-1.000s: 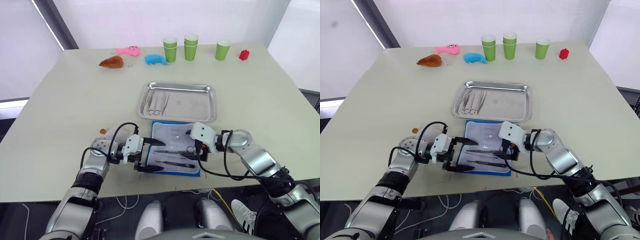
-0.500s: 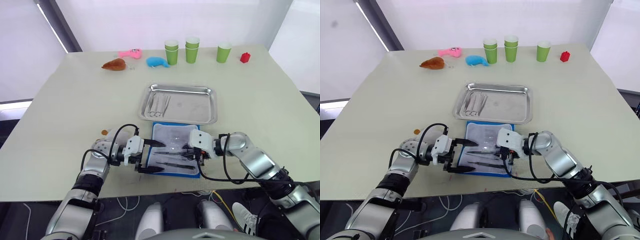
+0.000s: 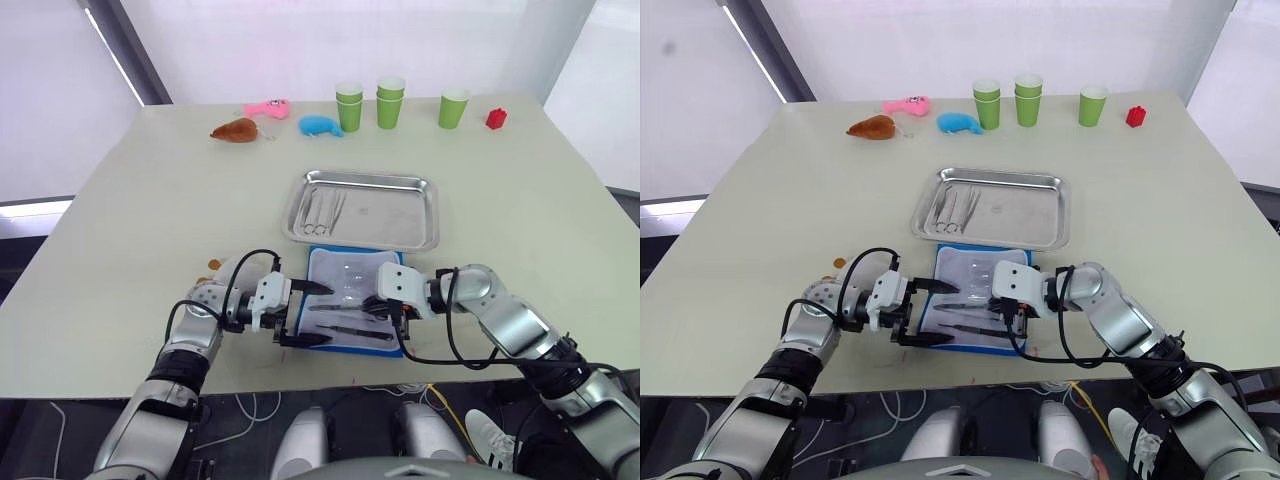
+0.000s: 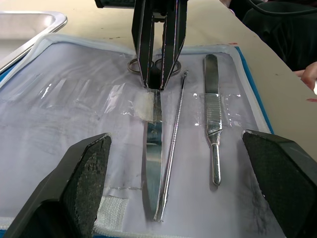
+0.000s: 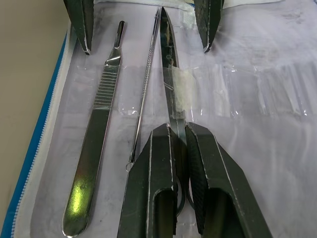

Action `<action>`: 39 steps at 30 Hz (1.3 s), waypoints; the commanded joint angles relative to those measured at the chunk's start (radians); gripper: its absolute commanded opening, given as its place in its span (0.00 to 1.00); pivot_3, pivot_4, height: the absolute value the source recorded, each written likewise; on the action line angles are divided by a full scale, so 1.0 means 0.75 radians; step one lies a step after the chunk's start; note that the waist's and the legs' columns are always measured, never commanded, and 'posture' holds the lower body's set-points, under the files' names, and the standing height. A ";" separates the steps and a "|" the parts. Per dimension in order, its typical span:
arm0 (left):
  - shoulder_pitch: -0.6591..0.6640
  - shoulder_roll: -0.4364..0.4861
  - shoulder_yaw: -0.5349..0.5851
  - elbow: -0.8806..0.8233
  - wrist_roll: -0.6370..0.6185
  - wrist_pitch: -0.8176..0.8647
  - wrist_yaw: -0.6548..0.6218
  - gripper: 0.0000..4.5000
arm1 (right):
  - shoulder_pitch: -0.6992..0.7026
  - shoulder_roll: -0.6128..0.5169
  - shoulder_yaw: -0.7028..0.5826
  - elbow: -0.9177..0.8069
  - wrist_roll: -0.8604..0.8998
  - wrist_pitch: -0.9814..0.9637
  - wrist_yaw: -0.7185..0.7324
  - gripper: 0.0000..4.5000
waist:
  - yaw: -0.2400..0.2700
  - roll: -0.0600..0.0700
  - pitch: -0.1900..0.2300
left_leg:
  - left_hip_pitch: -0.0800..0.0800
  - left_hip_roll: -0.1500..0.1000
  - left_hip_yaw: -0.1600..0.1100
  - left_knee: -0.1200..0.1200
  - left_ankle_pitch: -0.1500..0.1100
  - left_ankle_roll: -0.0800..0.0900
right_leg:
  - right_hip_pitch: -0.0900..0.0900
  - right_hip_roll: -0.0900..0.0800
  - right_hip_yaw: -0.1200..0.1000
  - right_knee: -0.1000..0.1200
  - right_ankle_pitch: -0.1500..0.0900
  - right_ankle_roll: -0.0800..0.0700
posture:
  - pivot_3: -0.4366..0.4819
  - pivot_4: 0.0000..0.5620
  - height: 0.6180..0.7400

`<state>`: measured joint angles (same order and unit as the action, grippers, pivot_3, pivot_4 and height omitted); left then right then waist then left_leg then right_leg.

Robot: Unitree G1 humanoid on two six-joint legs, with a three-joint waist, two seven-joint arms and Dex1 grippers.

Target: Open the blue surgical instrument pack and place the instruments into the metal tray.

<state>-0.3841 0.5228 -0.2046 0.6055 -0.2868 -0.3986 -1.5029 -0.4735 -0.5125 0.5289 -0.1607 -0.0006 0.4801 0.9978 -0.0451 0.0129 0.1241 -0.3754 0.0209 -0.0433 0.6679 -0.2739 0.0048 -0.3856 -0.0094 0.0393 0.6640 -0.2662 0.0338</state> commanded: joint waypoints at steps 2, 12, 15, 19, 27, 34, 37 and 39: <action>0.086 0.012 -0.085 0.091 0.139 0.060 0.006 1.00 | -0.077 -0.035 -0.014 -0.120 -0.039 0.062 0.011 0.02 | 0.001 0.002 0.000 | -0.001 -0.003 -0.006 -0.001 0.000 0.000 | 0.002 -0.005 -0.006 0.000 -0.003 0.000 | 0.48 0.27 1.00; 0.089 0.010 -0.096 0.089 0.143 0.066 0.023 1.00 | -0.149 -0.098 0.014 -0.247 -0.054 0.245 0.059 0.02 | 0.003 0.009 0.002 | -0.003 -0.022 -0.046 -0.009 0.000 0.000 | 0.011 -0.022 -0.030 0.002 -0.016 -0.003 | 0.48 0.27 1.00; 0.092 0.006 -0.104 0.086 0.148 0.069 0.034 1.00 | -0.153 -0.136 0.038 -0.268 -0.065 0.267 0.078 0.02 | 0.003 0.010 0.002 | -0.003 -0.029 -0.055 -0.012 0.000 0.000 | 0.014 -0.030 -0.038 0.004 -0.023 -0.001 | 0.48 0.27 1.00; 0.092 0.006 -0.115 0.084 0.155 0.077 0.047 1.00 | -0.164 -0.166 0.052 -0.296 -0.064 0.308 0.093 0.02 | 0.003 0.010 0.001 | -0.002 -0.036 -0.060 -0.013 0.000 0.000 | 0.015 -0.036 -0.043 0.009 -0.029 0.000 | 0.48 0.27 1.00; 0.095 0.012 -0.130 0.081 0.159 0.087 0.059 1.00 | -0.203 -0.207 0.094 -0.381 -0.089 0.416 0.105 0.02 | 0.002 0.010 0.002 | 0.001 -0.046 -0.061 -0.013 0.000 0.000 | 0.015 -0.045 -0.042 0.017 -0.034 0.005 | 0.48 0.27 1.00; 0.093 0.010 -0.136 0.081 0.161 0.091 0.062 1.00 | -0.243 -0.257 0.126 -0.450 -0.097 0.506 0.123 0.02 | 0.002 0.009 0.002 | 0.002 -0.047 -0.060 -0.013 0.000 0.000 | 0.015 -0.047 -0.040 0.018 -0.034 0.006 | 0.48 0.27 1.00; 0.088 0.008 -0.137 0.084 0.162 0.091 0.061 1.00 | -0.247 -0.278 0.123 -0.455 -0.092 0.511 0.132 0.02 | 0.002 0.008 0.003 | 0.002 -0.047 -0.059 -0.013 0.000 0.000 | 0.015 -0.047 -0.039 0.018 -0.036 0.009 | 0.48 0.27 1.00; 0.084 0.005 -0.138 0.090 0.164 0.091 0.062 1.00 | -0.243 -0.300 0.105 -0.451 -0.085 0.495 0.141 0.02 | 0.002 0.008 0.003 | 0.002 -0.047 -0.059 -0.013 0.000 0.000 | 0.015 -0.047 -0.039 0.018 -0.036 0.009 | 0.48 0.27 1.00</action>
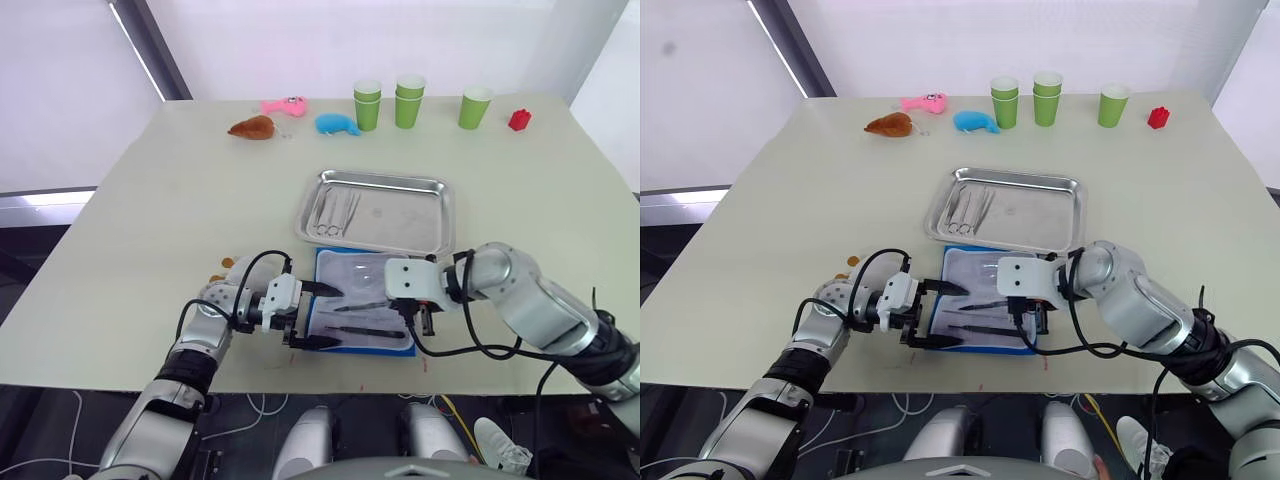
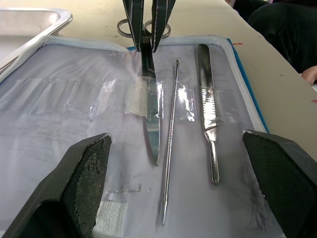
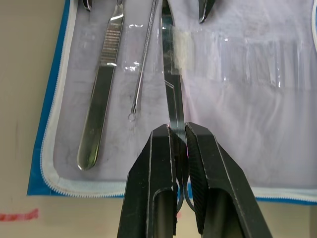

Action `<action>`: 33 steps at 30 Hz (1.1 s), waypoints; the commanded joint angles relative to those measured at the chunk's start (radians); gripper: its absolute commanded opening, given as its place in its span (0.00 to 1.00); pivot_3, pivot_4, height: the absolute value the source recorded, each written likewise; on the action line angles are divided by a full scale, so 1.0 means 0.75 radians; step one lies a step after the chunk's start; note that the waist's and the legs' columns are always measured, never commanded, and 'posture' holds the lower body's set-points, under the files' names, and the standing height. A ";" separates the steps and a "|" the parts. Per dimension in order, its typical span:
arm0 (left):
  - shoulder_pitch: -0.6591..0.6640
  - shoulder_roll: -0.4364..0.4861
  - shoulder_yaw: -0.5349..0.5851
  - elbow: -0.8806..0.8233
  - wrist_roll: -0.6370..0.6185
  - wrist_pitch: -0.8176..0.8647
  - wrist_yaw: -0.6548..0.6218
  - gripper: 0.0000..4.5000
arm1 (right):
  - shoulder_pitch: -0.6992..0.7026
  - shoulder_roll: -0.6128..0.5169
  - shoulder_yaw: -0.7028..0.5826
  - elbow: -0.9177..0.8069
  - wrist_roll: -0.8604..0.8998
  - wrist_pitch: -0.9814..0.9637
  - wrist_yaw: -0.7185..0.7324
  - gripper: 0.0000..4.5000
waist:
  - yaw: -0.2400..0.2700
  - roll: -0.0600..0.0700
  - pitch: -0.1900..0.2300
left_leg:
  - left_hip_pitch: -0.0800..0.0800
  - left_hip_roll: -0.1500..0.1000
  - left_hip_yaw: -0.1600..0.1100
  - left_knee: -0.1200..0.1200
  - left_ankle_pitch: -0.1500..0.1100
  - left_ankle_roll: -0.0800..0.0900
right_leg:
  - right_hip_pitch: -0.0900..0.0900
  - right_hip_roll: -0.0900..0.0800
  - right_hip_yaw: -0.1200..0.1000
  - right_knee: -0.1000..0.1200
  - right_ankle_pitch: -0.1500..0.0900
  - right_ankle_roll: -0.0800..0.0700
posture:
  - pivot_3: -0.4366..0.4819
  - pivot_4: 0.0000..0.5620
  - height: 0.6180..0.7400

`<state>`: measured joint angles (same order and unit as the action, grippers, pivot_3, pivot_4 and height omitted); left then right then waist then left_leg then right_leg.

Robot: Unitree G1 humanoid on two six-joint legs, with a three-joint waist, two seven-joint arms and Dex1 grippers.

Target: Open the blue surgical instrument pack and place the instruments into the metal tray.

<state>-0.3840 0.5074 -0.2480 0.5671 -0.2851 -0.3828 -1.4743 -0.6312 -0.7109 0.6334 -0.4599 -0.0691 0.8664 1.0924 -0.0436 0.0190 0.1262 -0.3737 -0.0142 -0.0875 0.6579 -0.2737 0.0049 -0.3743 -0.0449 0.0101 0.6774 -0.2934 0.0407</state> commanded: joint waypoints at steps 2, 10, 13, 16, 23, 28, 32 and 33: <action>0.080 0.023 -0.080 0.148 0.163 0.069 0.026 1.00 | -0.022 -0.065 -0.060 -0.054 0.017 -0.037 0.025 0.02 | 0.001 0.000 0.000 | 0.000 0.000 0.000 0.000 0.000 0.000 | 0.000 0.000 0.000 0.000 0.000 0.000 | 0.48 0.27 1.00; 0.077 0.013 -0.078 0.156 0.164 0.068 0.029 1.00 | 0.033 -0.188 -0.146 -0.103 0.083 -0.065 0.064 0.02 | 0.002 -0.004 0.002 | 0.002 0.000 0.002 -0.001 0.000 0.000 | 0.000 -0.001 0.003 0.000 -0.001 0.002 | 0.48 0.27 1.00; 0.077 0.009 -0.077 0.156 0.165 0.065 0.031 1.00 | 0.059 -0.233 -0.196 -0.118 0.114 -0.080 0.074 0.02 | 0.003 -0.007 0.004 | 0.004 0.000 0.003 -0.003 0.000 0.000 | 0.001 -0.002 0.004 0.000 -0.001 0.002 | 0.48 0.27 1.00; 0.077 0.009 -0.075 0.162 0.167 0.059 0.032 1.00 | 0.092 -0.278 -0.273 -0.134 0.155 -0.096 0.082 0.02 | 0.005 -0.009 0.006 | 0.009 -0.001 0.004 -0.007 0.000 0.000 | 0.005 -0.003 0.005 -0.002 -0.002 0.004 | 0.48 0.27 1.00; 0.082 0.009 -0.068 0.166 0.169 0.057 0.042 1.00 | 0.162 -0.295 -0.473 -0.168 0.324 -0.050 0.080 0.02 | 0.005 -0.012 0.008 | 0.015 -0.001 0.005 -0.010 0.000 0.000 | 0.011 -0.006 0.005 -0.004 -0.003 0.006 | 0.48 0.27 1.00; 0.090 0.012 -0.066 0.162 0.168 0.056 0.043 1.00 | 0.150 -0.249 -0.581 -0.122 0.432 -0.003 0.037 0.02 | 0.005 -0.012 0.009 | 0.016 -0.001 0.004 -0.011 0.000 0.000 | 0.012 -0.011 0.005 -0.007 -0.004 0.006 | 0.48 0.27 1.00; 0.091 0.009 -0.067 0.160 0.168 0.057 0.044 1.00 | 0.088 -0.068 -0.654 0.002 0.480 0.057 -0.130 0.02 | 0.004 -0.012 0.009 | 0.017 -0.001 0.004 -0.012 0.000 0.000 | 0.014 -0.011 0.006 -0.007 -0.004 0.006 | 0.48 0.27 1.00; 0.091 0.008 -0.068 0.159 0.168 0.057 0.044 1.00 | 0.073 -0.028 -0.655 0.037 0.478 0.064 -0.168 0.02 | 0.003 -0.012 0.009 | 0.018 -0.001 0.004 -0.012 0.000 0.000 | 0.015 -0.011 0.006 -0.007 -0.004 0.006 | 0.48 0.27 1.00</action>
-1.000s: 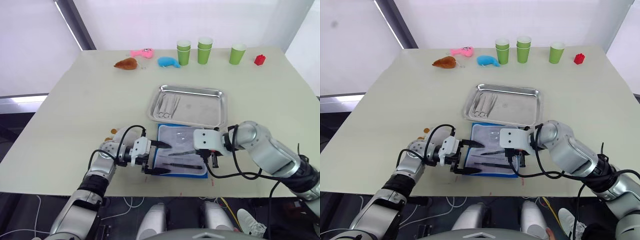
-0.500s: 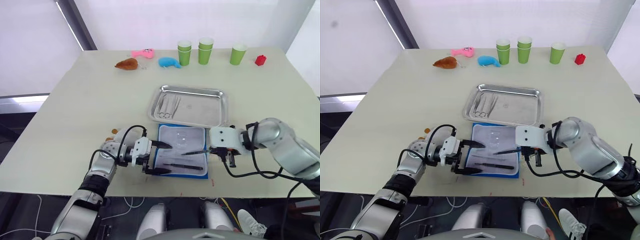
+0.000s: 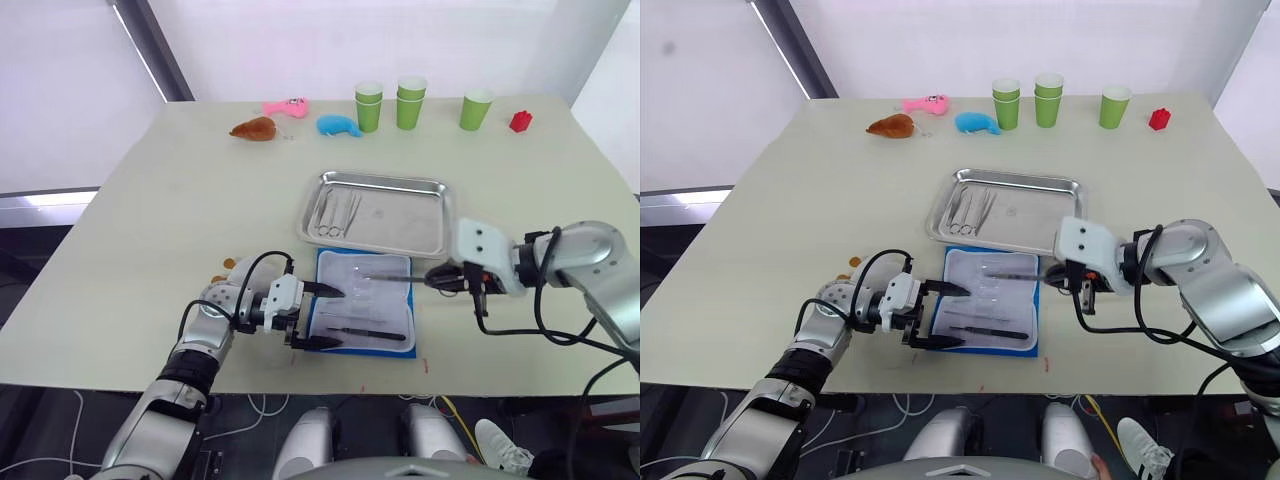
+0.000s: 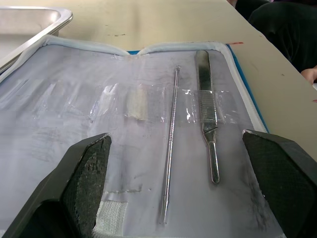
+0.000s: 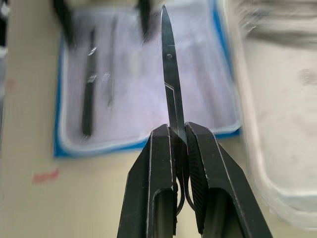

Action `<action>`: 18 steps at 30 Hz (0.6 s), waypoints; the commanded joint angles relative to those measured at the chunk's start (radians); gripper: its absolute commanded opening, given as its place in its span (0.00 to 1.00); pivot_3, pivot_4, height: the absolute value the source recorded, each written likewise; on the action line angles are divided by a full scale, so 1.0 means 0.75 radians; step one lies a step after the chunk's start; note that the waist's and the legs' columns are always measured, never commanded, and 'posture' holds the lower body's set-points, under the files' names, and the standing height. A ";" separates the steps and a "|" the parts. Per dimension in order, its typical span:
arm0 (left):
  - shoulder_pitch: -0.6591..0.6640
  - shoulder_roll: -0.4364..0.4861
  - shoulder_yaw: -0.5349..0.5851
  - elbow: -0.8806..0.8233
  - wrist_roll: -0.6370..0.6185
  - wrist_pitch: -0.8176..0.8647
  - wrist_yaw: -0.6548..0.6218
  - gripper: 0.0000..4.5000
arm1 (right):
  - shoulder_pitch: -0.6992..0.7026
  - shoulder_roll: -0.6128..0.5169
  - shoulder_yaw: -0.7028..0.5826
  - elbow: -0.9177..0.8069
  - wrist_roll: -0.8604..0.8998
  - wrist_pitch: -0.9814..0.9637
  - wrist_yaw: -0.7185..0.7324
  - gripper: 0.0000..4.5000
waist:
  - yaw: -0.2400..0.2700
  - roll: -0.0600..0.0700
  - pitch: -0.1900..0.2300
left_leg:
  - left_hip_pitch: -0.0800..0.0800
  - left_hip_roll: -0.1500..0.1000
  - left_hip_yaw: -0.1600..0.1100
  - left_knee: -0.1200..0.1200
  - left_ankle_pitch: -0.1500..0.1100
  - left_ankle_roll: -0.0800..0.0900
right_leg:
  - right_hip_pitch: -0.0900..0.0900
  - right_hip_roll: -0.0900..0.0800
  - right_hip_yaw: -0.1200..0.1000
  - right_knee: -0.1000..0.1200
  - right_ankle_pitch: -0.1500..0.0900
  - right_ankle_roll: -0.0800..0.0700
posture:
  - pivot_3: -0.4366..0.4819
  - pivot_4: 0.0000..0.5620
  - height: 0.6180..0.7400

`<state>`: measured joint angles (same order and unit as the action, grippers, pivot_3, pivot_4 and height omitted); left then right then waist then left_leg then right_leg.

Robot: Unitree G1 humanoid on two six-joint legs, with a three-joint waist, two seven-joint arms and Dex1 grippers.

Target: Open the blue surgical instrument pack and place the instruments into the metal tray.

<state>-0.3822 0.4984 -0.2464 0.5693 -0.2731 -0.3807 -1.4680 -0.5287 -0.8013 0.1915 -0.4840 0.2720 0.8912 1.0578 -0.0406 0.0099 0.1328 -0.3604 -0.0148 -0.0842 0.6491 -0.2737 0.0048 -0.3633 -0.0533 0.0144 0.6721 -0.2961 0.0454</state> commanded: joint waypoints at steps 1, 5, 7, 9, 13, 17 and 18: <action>0.089 0.019 -0.070 0.155 0.152 0.055 0.036 1.00 | -0.073 0.116 -0.064 0.092 0.021 0.036 -0.148 0.02 | 0.003 0.001 0.000 | 0.000 0.000 0.000 0.000 0.000 0.000 | 0.000 0.000 0.001 0.000 0.000 0.000 | 0.48 0.27 1.00; 0.090 0.015 -0.072 0.152 0.153 0.057 0.039 1.00 | -0.117 0.292 -0.093 0.218 0.009 0.083 -0.348 0.02 | 0.004 0.004 -0.001 | 0.001 -0.001 -0.001 -0.002 0.000 0.000 | 0.000 -0.001 0.001 -0.002 0.001 -0.002 | 0.48 0.27 1.00; 0.090 0.014 -0.072 0.151 0.153 0.058 0.040 1.00 | -0.133 0.347 -0.087 0.270 -0.011 0.078 -0.413 0.02 | 0.005 0.005 -0.001 | 0.000 -0.001 0.000 -0.002 0.000 0.000 | 0.000 -0.001 0.002 -0.002 0.001 -0.002 | 0.48 0.27 1.00; 0.091 0.012 -0.072 0.150 0.154 0.059 0.042 1.00 | -0.146 0.414 -0.076 0.347 -0.042 0.067 -0.503 0.02 | 0.005 0.006 -0.002 | 0.000 -0.001 -0.001 -0.002 0.000 0.000 | 0.000 -0.001 0.002 -0.002 0.002 -0.004 | 0.48 0.27 1.00; 0.094 0.010 -0.072 0.144 0.153 0.065 0.049 1.00 | -0.192 0.574 -0.074 0.522 -0.095 0.064 -0.685 0.02 | 0.002 0.010 -0.003 | 0.001 -0.002 0.000 -0.003 0.000 0.000 | 0.000 0.000 0.002 -0.001 0.003 -0.005 | 0.48 0.27 1.00; 0.099 0.012 -0.070 0.134 0.151 0.070 0.053 1.00 | -0.257 0.675 -0.064 0.675 -0.140 0.037 -0.783 0.02 | 0.000 0.014 -0.006 | 0.001 -0.003 0.000 -0.003 0.000 0.001 | 0.000 0.003 0.001 -0.001 0.003 -0.005 | 0.48 0.27 1.00; 0.100 0.012 -0.069 0.131 0.150 0.071 0.053 1.00 | -0.275 0.694 -0.058 0.712 -0.153 0.028 -0.803 0.02 | 0.000 0.014 -0.006 | 0.001 -0.004 0.000 -0.003 0.000 0.001 | 0.000 0.003 0.001 -0.001 0.003 -0.005 | 0.48 0.27 1.00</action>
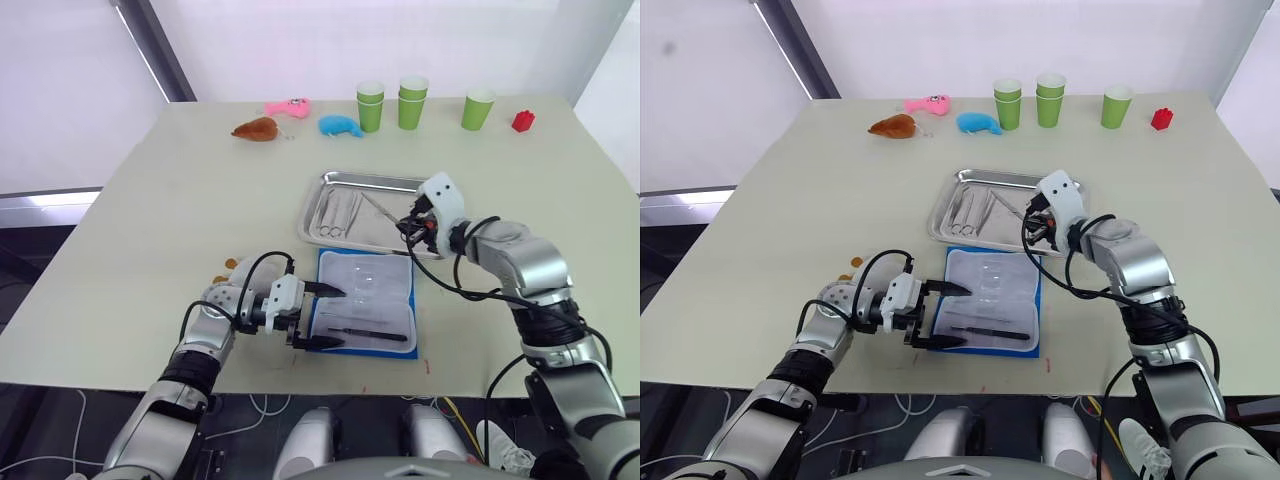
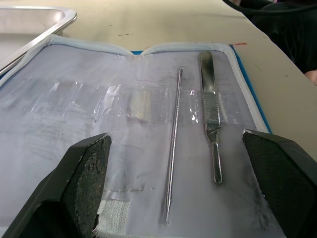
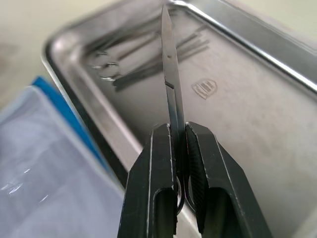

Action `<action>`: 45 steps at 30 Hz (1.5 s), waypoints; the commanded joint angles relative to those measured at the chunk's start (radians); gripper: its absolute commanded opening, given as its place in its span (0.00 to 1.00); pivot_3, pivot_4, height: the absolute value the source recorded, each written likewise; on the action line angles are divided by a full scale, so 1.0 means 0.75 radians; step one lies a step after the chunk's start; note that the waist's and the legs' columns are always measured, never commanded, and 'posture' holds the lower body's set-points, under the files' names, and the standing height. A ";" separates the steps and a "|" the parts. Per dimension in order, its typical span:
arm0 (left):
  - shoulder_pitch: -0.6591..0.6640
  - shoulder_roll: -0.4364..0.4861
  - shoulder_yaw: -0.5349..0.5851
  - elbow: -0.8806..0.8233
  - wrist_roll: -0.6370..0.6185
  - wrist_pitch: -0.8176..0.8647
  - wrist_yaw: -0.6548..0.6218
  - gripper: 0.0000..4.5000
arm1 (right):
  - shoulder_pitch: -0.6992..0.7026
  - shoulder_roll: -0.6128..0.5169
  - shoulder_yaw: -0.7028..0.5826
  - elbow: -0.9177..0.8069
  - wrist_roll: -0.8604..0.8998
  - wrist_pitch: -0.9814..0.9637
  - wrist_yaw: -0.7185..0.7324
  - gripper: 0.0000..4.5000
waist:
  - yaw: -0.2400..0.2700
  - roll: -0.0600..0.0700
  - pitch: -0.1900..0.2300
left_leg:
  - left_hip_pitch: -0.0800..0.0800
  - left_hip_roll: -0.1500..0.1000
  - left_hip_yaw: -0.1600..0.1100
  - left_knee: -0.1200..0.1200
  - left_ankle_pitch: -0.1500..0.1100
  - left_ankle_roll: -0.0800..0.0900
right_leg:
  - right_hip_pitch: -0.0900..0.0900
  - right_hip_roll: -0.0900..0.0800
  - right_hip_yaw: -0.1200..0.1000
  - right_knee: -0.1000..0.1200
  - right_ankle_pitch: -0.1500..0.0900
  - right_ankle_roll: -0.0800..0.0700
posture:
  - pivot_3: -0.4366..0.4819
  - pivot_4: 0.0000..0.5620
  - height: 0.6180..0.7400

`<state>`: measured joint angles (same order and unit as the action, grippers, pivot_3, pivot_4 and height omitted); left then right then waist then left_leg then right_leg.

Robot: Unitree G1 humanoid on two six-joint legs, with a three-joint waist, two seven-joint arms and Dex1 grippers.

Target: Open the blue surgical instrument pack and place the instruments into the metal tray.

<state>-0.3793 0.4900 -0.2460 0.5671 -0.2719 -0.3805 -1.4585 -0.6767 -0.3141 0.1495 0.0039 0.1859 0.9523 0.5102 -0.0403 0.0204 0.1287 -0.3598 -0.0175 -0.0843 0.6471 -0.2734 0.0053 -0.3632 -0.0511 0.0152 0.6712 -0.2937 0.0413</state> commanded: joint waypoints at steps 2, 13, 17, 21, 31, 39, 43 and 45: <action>0.101 0.024 -0.070 0.125 0.148 0.072 0.043 1.00 | -0.106 0.088 -0.006 0.124 -0.052 -0.048 -0.113 0.02 | -0.001 0.000 0.000 | 0.000 0.000 0.000 0.000 0.000 0.000 | 0.000 0.000 0.000 0.000 0.000 0.000 | 0.48 0.27 1.00; 0.117 0.025 -0.071 0.091 0.146 0.082 0.057 1.00 | -0.204 0.220 -0.046 0.355 -0.086 0.023 -0.259 0.02 | -0.003 0.001 0.000 | 0.000 -0.003 0.000 -0.004 0.000 0.000 | -0.001 -0.002 0.001 0.000 0.000 0.001 | 0.48 0.27 1.00; 0.118 0.026 -0.070 0.091 0.147 0.082 0.060 1.00 | -0.225 0.244 -0.057 0.395 -0.087 0.037 -0.291 0.02 | -0.003 0.001 0.000 | 0.000 -0.003 -0.001 -0.005 0.000 0.001 | -0.001 -0.002 0.001 -0.001 -0.001 0.001 | 0.48 0.27 1.00; 0.118 0.026 -0.070 0.091 0.148 0.081 0.061 1.00 | -0.227 0.254 -0.048 0.394 -0.074 0.051 -0.280 0.02 | -0.002 0.002 0.000 | 0.000 -0.002 -0.002 -0.007 0.000 0.001 | -0.001 -0.001 0.001 -0.003 0.000 0.000 | 0.48 0.27 1.00; 0.116 0.022 -0.073 0.096 0.148 0.080 0.061 1.00 | -0.215 0.199 -0.063 0.265 -0.048 0.083 -0.229 0.71 | -0.002 0.002 0.000 | 0.000 -0.002 -0.002 -0.008 0.001 0.001 | -0.001 0.000 0.000 -0.005 0.000 0.001 | 0.48 0.27 1.00; 0.107 0.026 -0.073 0.096 0.145 0.084 0.050 1.00 | -0.074 0.028 -0.031 0.040 -0.002 -0.107 -0.018 0.99 | -0.001 0.003 0.000 | 0.000 -0.002 -0.004 -0.011 0.001 0.002 | 0.000 0.000 -0.001 -0.011 0.000 0.001 | 0.48 0.27 1.00; 0.112 0.028 -0.071 0.092 0.144 0.085 0.050 1.00 | 0.055 -0.057 -0.053 -0.069 0.046 -0.203 0.105 0.99 | 0.000 0.002 0.000 | -0.001 -0.002 -0.003 -0.013 0.001 0.003 | 0.000 0.000 -0.001 -0.011 -0.001 0.002 | 0.48 0.27 1.00; 0.114 0.030 -0.071 0.091 0.143 0.085 0.049 1.00 | 0.120 -0.107 -0.057 -0.114 0.066 -0.278 0.176 0.99 | 0.000 0.001 0.001 | -0.001 -0.002 -0.003 -0.013 0.002 0.003 | 0.000 0.000 -0.001 -0.012 -0.002 0.004 | 0.48 0.27 1.00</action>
<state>-0.3577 0.4954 -0.2461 0.5294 -0.2719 -0.3754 -1.4429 -0.6044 -0.3674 0.1299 -0.0155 0.2108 0.8129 0.5869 -0.0403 0.0213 0.1294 -0.3602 -0.0190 -0.0865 0.6376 -0.2723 0.0072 -0.3630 -0.0510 0.0146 0.6621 -0.2956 0.0451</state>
